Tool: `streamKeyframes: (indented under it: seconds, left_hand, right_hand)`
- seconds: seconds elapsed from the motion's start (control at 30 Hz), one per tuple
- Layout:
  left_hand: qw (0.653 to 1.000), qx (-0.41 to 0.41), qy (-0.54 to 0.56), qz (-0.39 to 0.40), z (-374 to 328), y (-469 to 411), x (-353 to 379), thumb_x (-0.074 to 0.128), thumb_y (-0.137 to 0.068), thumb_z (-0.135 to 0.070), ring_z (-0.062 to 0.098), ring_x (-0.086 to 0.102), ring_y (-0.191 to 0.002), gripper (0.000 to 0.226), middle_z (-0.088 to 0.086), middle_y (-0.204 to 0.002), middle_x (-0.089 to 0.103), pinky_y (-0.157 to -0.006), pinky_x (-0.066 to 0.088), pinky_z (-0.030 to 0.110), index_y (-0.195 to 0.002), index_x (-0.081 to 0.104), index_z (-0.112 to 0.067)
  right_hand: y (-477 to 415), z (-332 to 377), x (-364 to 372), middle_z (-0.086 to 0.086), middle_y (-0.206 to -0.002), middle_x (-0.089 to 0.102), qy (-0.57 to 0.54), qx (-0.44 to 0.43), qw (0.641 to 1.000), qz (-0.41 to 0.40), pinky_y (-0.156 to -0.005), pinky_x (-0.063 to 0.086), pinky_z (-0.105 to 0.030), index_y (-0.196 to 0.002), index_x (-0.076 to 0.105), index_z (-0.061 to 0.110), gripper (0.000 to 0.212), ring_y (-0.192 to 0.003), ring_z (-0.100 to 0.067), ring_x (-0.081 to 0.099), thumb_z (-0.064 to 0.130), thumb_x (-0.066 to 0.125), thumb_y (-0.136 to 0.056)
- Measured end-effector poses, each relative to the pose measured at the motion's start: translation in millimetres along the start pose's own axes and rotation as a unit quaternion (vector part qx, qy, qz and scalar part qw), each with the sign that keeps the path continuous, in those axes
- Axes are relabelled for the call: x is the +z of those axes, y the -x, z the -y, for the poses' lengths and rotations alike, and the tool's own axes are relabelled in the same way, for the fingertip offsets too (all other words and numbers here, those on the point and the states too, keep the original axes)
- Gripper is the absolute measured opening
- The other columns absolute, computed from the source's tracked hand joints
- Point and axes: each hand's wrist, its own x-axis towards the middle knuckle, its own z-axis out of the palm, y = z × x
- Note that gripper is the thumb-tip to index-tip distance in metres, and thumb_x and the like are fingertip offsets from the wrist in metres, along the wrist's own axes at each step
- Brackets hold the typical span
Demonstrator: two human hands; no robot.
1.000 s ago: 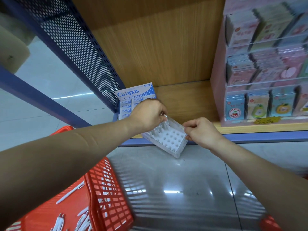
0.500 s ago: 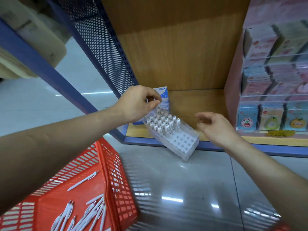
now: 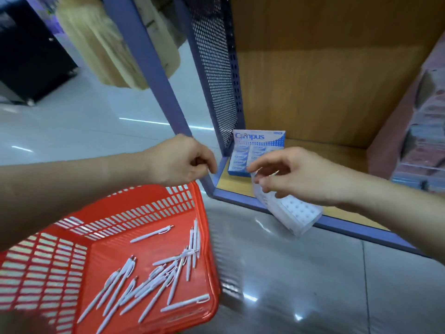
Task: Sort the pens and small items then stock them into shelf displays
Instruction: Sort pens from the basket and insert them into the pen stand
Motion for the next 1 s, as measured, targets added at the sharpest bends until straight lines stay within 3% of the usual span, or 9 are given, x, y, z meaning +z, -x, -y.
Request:
streamKeyframes:
  seconds: [0.07, 0.2, 0.33, 0.4, 0.5, 0.6, 0.73, 0.87, 1.0]
  left_hand:
    - [1.000, -0.008, -0.003, 0.004, 21.7, 18.6, 6.9, 0.057, -0.079, -0.009, -0.002, 0.053, -0.072, 0.026, -0.009, -0.077, 0.070, -0.066, 0.043, 0.013, -0.091, 0.074, -0.025]
    - [0.999, -0.048, 0.023, 0.009, 65.0, 62.0, 26.0, 0.046, -0.073, -0.024, 0.002, 0.057, -0.068, 0.034, -0.008, -0.079, 0.070, -0.071, 0.046, 0.020, -0.092, 0.075, -0.025]
    - [0.993, -0.102, 0.057, 0.017, 110.8, 108.9, 61.6, 0.044, -0.072, -0.025, 0.010, 0.061, -0.073, 0.039, -0.004, -0.080, 0.071, -0.065, 0.040, 0.020, -0.096, 0.074, -0.023]
    - [0.988, -0.132, 0.083, 0.020, 129.4, 124.9, 87.5, 0.051, -0.079, -0.018, 0.012, 0.063, -0.080, 0.029, -0.003, -0.087, 0.072, -0.068, 0.041, 0.019, -0.097, 0.074, -0.023]
    - [0.982, -0.153, 0.101, 0.044, 147.2, 136.0, 137.0, 0.058, -0.082, -0.018, 0.017, 0.065, -0.092, 0.026, -0.001, -0.096, 0.072, -0.073, 0.041, 0.022, -0.105, 0.070, -0.023]
    - [0.982, -0.131, 0.082, 0.109, 151.9, 141.5, 191.3, 0.063, -0.083, -0.037, 0.024, 0.056, -0.110, 0.049, 0.007, -0.115, 0.062, -0.088, 0.040, 0.027, -0.127, 0.054, -0.018]
    - [0.984, -0.087, 0.020, 0.157, 152.7, 148.0, 241.4, 0.070, -0.072, -0.055, 0.031, 0.042, -0.118, 0.086, 0.010, -0.127, 0.044, -0.099, 0.037, 0.038, -0.139, 0.033, -0.017]
    - [0.988, -0.074, 0.043, 0.128, 162.3, 154.7, 264.0, 0.070, -0.074, -0.049, 0.028, 0.041, -0.116, 0.079, 0.008, -0.125, 0.041, -0.098, 0.039, 0.040, -0.136, 0.032, -0.018]
    - [0.988, -0.073, 0.062, 0.118, 170.4, 163.5, 273.4, 0.061, -0.081, -0.042, 0.029, 0.045, -0.113, 0.063, 0.007, -0.122, 0.042, -0.094, 0.043, 0.042, -0.133, 0.035, -0.017]
  right_hand:
    - [-8.8, 22.2, 16.7, -0.006, -0.091, 0.072, 0.029, -0.013, 0.998, 0.052, -0.078, 0.056, -0.043, -0.099, 0.068, 0.030, 0.026, -0.085, -0.030, 0.067, 0.009, 0.061, -0.085]
    - [-36.1, 63.1, 68.5, -0.016, -0.090, 0.071, 0.072, -0.033, 0.987, 0.138, -0.070, 0.057, -0.034, -0.107, 0.067, 0.018, 0.025, -0.070, -0.018, 0.063, 0.005, 0.060, -0.087]
    - [-68.9, 84.5, 137.8, -0.017, -0.083, 0.068, 0.121, 0.003, 0.975, 0.184, -0.064, 0.051, -0.028, -0.112, 0.064, 0.014, 0.026, -0.062, -0.016, 0.058, 0.006, 0.061, -0.088]
    - [-87.8, 83.1, 173.1, -0.008, -0.090, 0.069, 0.176, 0.022, 0.970, 0.165, -0.066, 0.046, -0.019, -0.121, 0.061, 0.012, 0.034, -0.069, -0.015, 0.058, 0.012, 0.060, -0.087]
    - [-111.6, 61.7, 221.5, -0.011, -0.123, 0.063, 0.181, 0.094, 0.973, 0.108, -0.085, 0.045, -0.024, -0.131, 0.053, 0.010, 0.044, -0.107, -0.025, 0.060, 0.016, 0.059, -0.088]
    - [-126.9, 25.5, 256.0, -0.014, -0.134, 0.056, 0.161, 0.184, 0.969, 0.045, -0.095, 0.046, -0.030, -0.139, 0.040, 0.011, 0.057, -0.120, -0.029, 0.056, 0.022, 0.060, -0.087]
    - [-135.3, -14.3, 272.0, -0.012, -0.134, 0.055, 0.137, 0.247, 0.959, -0.030, -0.098, 0.043, -0.030, -0.142, 0.035, 0.013, 0.064, -0.121, -0.029, 0.055, 0.026, 0.063, -0.086]
    - [-137.9, -42.1, 285.0, -0.013, -0.140, 0.050, 0.138, 0.288, 0.946, -0.050, -0.098, 0.040, -0.032, -0.143, 0.031, 0.013, 0.063, -0.125, -0.032, 0.052, 0.025, 0.061, -0.088]
    - [-141.1, -58.3, 304.3, -0.016, -0.128, 0.059, 0.162, 0.300, 0.938, -0.065, -0.094, 0.045, -0.035, -0.139, 0.035, 0.014, 0.059, -0.117, -0.034, 0.057, 0.025, 0.061, -0.087]
